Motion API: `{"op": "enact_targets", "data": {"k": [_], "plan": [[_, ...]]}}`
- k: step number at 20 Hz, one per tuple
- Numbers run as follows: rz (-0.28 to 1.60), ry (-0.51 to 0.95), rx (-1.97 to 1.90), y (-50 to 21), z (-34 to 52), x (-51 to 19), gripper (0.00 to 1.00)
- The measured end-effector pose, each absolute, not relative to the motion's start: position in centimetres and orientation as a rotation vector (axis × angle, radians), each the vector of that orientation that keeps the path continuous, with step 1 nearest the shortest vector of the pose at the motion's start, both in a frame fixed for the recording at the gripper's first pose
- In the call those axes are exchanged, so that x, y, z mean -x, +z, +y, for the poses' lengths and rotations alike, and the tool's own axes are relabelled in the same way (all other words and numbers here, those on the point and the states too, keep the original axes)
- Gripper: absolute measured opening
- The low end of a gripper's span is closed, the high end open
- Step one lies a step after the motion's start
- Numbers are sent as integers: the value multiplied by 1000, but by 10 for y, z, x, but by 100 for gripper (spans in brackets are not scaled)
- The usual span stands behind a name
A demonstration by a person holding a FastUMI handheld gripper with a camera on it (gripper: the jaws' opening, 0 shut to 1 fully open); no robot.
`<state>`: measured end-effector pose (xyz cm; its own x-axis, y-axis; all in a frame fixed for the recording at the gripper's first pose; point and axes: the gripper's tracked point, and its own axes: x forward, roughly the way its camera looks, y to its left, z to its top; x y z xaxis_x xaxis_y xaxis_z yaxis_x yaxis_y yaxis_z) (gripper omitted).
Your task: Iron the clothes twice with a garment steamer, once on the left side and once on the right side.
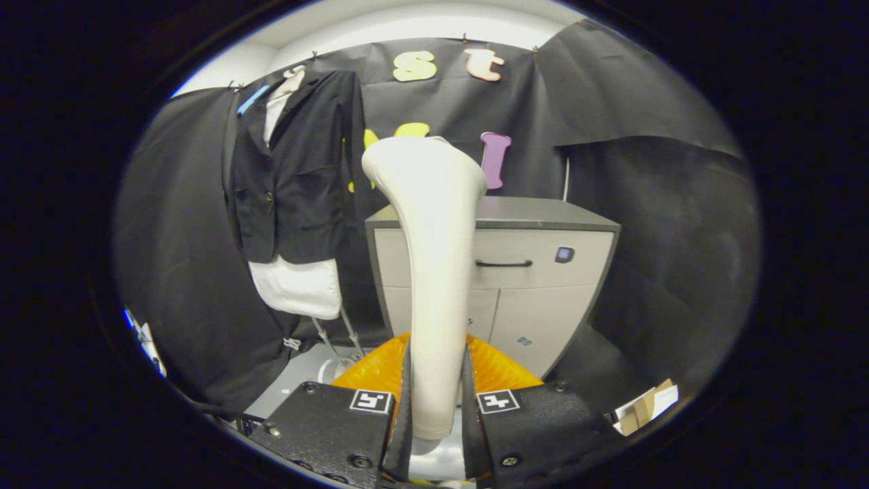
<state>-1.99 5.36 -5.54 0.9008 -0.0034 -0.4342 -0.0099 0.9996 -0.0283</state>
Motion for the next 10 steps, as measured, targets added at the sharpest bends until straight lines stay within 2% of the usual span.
{"op": "enact_targets", "data": {"k": [10], "plan": [[436, -3, 18, -46, -19, 52, 33]]}}
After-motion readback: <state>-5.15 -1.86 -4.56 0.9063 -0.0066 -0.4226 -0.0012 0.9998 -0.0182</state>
